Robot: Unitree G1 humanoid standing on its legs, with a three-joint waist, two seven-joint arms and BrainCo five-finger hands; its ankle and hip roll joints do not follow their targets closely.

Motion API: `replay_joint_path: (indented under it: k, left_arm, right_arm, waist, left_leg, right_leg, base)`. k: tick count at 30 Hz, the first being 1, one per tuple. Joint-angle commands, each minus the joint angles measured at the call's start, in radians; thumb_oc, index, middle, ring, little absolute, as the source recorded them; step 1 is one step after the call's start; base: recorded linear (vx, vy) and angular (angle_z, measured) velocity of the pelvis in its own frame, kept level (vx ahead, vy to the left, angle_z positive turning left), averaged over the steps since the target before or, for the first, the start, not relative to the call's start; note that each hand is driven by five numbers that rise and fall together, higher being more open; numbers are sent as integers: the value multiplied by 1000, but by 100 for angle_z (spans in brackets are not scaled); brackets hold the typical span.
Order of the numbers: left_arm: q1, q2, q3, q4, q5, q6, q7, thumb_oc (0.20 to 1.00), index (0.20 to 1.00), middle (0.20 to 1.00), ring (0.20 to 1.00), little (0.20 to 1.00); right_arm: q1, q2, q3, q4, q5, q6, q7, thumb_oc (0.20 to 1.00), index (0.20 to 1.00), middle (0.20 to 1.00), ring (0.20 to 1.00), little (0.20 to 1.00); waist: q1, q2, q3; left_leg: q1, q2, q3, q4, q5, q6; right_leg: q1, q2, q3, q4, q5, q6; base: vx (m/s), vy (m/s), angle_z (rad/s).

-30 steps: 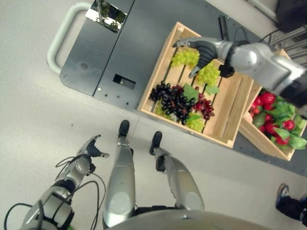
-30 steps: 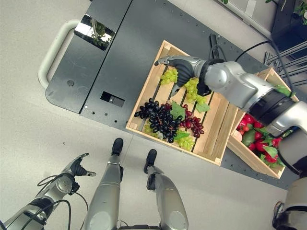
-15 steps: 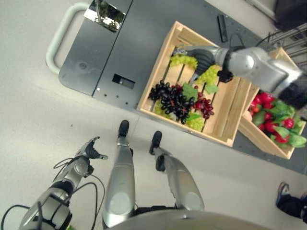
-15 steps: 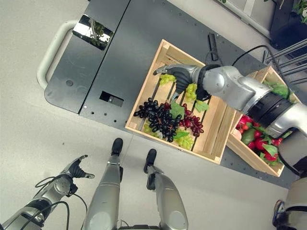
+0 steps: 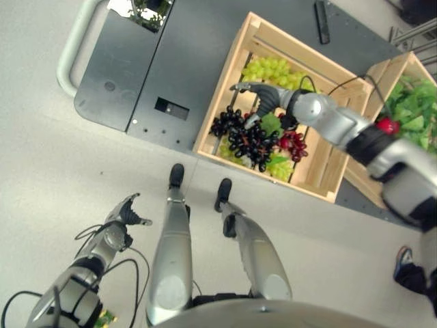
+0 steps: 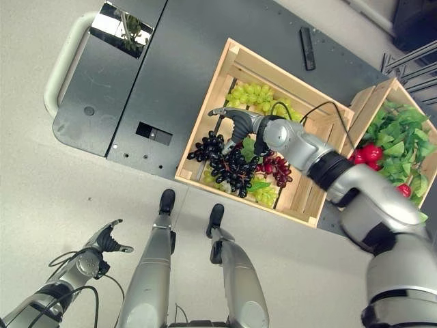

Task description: Pick up the fruits from the basket on one side to the basket on the other side

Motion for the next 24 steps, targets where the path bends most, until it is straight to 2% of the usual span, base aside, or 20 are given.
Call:
replay_joint_path:
  k: [1, 3, 5, 6, 8, 10, 17, 24]
  left_arm:
    - [-14, -15, 21, 10, -30, 11, 35, 1000, 1000, 1000, 1000, 1000]
    - [-33, -23, 15, 18, -44, 22, 55, 1000, 1000, 1000, 1000, 1000]
    - [-37, -24, 14, 22, -45, 26, 62, 1000, 1000, 1000, 1000, 1000]
    - [-46, -28, 13, 30, -48, 31, 78, 1000, 1000, 1000, 1000, 1000]
    - [-51, -30, 12, 33, -49, 36, 86, 1000, 1000, 1000, 1000, 1000]
    - [-65, -38, 5, 37, -54, 45, 108, 1000, 1000, 1000, 1000, 1000]
    - [-78, -55, -5, 42, -60, 56, 146, 1000, 1000, 1000, 1000, 1000]
    - [-81, -70, -12, 55, -53, 71, 171, 1000, 1000, 1000, 1000, 1000]
  right_arm:
    - [-39, -29, -60, 52, 115, -11, -75, 1000, 1000, 1000, 1000, 1000]
    - [-25, 56, -135, 142, 193, -7, -129, 1000, 1000, 1000, 1000, 1000]
    - [-21, 76, -154, 163, 211, -9, -139, 1000, 1000, 1000, 1000, 1000]
    - [-9, 125, -201, 200, 272, -13, -174, 1000, 1000, 1000, 1000, 1000]
    - [-5, 147, -222, 220, 297, -20, -188, 1000, 1000, 1000, 1000, 1000]
    - [22, 209, -263, 229, 377, -34, -222, 1000, 1000, 1000, 1000, 1000]
    - [88, 297, -302, 194, 507, -74, -268, 1000, 1000, 1000, 1000, 1000]
    - [131, 320, -291, 143, 526, -87, -295, 1000, 1000, 1000, 1000, 1000]
  waist:
    - [12, 9, 46]
    - [11, 16, 46]
    - [11, 17, 46]
    - [8, 20, 46]
    - [8, 21, 46]
    - [5, 24, 46]
    - [3, 29, 46]
    - [-2, 28, 46]
  left_leg:
    - [-11, -41, 23, 88, -59, 27]
    - [-15, -41, 24, 83, -58, 28]
    - [-16, -41, 24, 82, -58, 29]
    - [-19, -41, 24, 81, -58, 29]
    - [-19, -41, 26, 80, -58, 29]
    - [-24, -41, 27, 83, -59, 30]
    - [-25, -41, 28, 79, -59, 30]
    - [-38, -42, 27, 87, -61, 30]
  right_leg:
    - [-34, -24, 8, 22, 87, 61]
    - [-42, -22, 10, 24, 86, 60]
    - [-42, -22, 11, 23, 86, 59]
    - [-46, -21, 9, 24, 86, 59]
    - [-47, -20, 11, 23, 86, 59]
    - [-53, -19, 12, 27, 85, 58]
    - [-57, -19, 11, 26, 84, 59]
    - [-68, -20, 9, 28, 85, 59]
  base:
    - [-2, 16, -7]
    - [2, 14, -3]
    - [0, 0, 0]
    - [0, 0, 0]
    - [0, 0, 0]
    - [0, 0, 0]
    - [0, 0, 0]
    - [0, 0, 0]
